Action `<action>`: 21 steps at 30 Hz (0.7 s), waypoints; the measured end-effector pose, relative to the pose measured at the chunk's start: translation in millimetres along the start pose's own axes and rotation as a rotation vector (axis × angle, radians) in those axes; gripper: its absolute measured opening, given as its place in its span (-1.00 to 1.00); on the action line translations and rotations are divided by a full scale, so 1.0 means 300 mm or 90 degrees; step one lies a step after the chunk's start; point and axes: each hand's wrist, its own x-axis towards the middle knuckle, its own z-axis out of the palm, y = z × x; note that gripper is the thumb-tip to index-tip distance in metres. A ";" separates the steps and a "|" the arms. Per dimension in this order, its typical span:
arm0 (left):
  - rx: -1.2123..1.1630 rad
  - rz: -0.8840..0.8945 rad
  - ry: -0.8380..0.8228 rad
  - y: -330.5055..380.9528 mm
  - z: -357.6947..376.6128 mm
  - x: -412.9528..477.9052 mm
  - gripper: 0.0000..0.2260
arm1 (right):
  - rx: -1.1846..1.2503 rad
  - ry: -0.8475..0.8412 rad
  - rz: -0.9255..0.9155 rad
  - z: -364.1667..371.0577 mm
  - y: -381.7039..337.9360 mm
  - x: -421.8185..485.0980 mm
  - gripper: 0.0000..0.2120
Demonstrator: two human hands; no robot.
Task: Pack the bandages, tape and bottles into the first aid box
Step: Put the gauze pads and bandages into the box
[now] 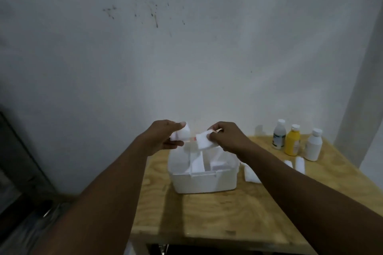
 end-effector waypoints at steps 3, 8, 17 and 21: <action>0.029 -0.003 0.079 -0.054 -0.074 0.001 -0.66 | 0.009 -0.025 0.028 0.102 -0.011 0.008 -0.77; 0.094 0.003 0.134 -0.109 -0.132 0.020 -0.73 | 0.001 -0.076 0.065 0.192 -0.038 0.004 -0.80; 0.091 0.021 0.104 -0.133 -0.115 0.041 -0.79 | -0.076 -0.133 0.109 0.244 -0.043 -0.006 -0.80; 0.131 0.032 0.096 -0.141 -0.090 0.052 -0.79 | -0.215 -0.101 0.047 0.267 -0.018 0.004 -0.68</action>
